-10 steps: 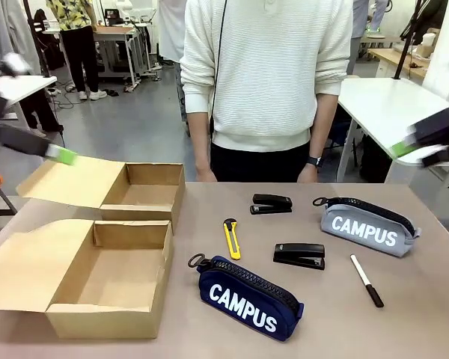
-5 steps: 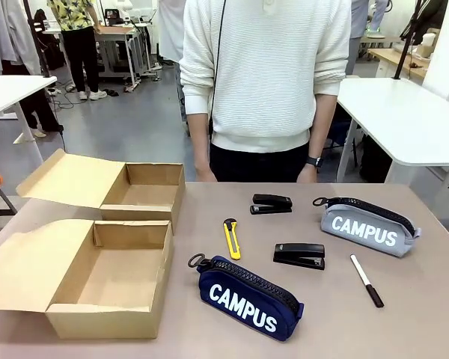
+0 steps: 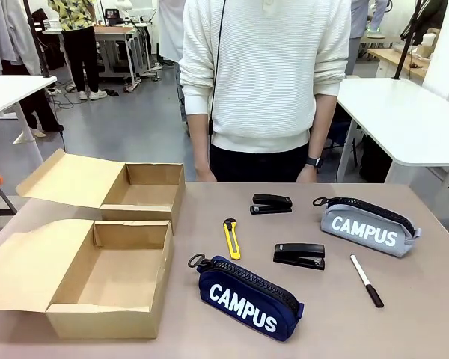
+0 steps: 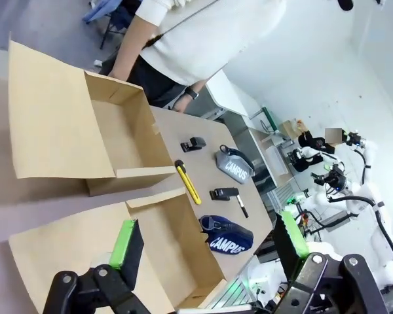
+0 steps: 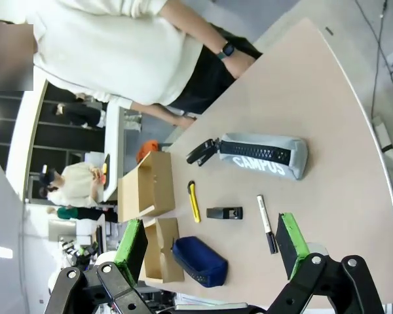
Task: Place items inside the box.
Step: Pick up a Pencil pouch or Stapler and place it inside the Mailer Box closest to the robot.
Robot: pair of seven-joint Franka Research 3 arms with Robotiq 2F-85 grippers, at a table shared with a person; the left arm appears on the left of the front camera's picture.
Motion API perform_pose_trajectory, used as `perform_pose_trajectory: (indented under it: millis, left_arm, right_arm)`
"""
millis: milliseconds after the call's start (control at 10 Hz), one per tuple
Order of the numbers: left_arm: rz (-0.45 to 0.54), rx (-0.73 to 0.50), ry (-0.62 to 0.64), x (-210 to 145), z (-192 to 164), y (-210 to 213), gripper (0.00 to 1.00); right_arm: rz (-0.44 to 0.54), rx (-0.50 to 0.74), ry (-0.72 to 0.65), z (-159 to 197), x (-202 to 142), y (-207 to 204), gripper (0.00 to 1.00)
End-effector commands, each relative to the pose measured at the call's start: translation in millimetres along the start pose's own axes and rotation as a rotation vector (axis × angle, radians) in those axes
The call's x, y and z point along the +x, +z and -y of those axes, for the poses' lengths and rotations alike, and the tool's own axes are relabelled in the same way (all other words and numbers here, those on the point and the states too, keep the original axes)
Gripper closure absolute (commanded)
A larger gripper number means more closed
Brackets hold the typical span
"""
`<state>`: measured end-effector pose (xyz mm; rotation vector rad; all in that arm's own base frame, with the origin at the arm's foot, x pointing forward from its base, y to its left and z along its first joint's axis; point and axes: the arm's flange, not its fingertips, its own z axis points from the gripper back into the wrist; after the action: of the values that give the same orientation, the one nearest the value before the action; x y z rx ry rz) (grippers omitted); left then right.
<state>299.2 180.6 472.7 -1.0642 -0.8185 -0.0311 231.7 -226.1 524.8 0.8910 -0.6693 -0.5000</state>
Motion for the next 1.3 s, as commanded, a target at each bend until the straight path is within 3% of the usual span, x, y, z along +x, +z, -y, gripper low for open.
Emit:
perform_pose_trajectory:
  millis: [0, 100, 200, 300, 400, 500, 600, 700, 800, 1000, 1200]
  left_arm:
    - [0.018, -0.003, -0.023, 1.2, -2.5, 3.8, 0.00]
    - [0.018, -0.003, -0.023, 1.2, -2.5, 3.8, 0.00]
    - [0.018, -0.003, -0.023, 1.2, -2.5, 3.8, 0.00]
    - [0.018, -0.003, -0.023, 1.2, -2.5, 3.8, 0.00]
    - [0.018, -0.003, -0.023, 1.2, -2.5, 3.8, 0.00]
    - [0.018, -0.003, -0.023, 1.2, -2.5, 3.8, 0.00]
    - [0.018, -0.003, -0.023, 1.2, -2.5, 3.8, 0.00]
    - [0.018, -0.003, -0.023, 1.2, -2.5, 3.8, 0.00]
    - [0.018, -0.003, -0.023, 1.2, -2.5, 3.8, 0.00]
    - [0.018, -0.003, -0.023, 1.2, -2.5, 3.8, 0.00]
    - [0.018, -0.003, -0.023, 1.2, -2.5, 3.8, 0.00]
  right_arm:
    - [0.013, 0.018, 0.017, 6.1, 1.8, 8.2, 0.00]
    - [0.000, 0.000, 0.000, 0.0, 0.0, 0.0, 0.00]
    - [0.011, -0.145, 0.077, -7.2, -1.0, -22.6, 0.00]
    - [0.002, -0.227, 0.228, -15.1, 0.2, -60.1, 0.00]
    - [-0.119, -0.205, 0.519, -19.9, -6.4, -113.2, 0.00]
    - [-0.217, -0.247, 0.710, -17.1, -11.8, -148.7, 0.00]
    - [-0.220, -0.271, 0.771, -16.4, -13.2, -170.9, 0.00]
    - [-0.144, -0.210, 0.386, -38.3, 5.0, -101.6, 0.00]
    - [-0.222, -0.247, 0.537, -44.4, 0.5, -145.4, 0.00]
    - [-0.090, -0.127, 0.475, -20.1, 6.4, -57.3, 0.00]
    - [0.067, -0.095, 0.429, 12.4, -5.7, 18.3, 0.00]
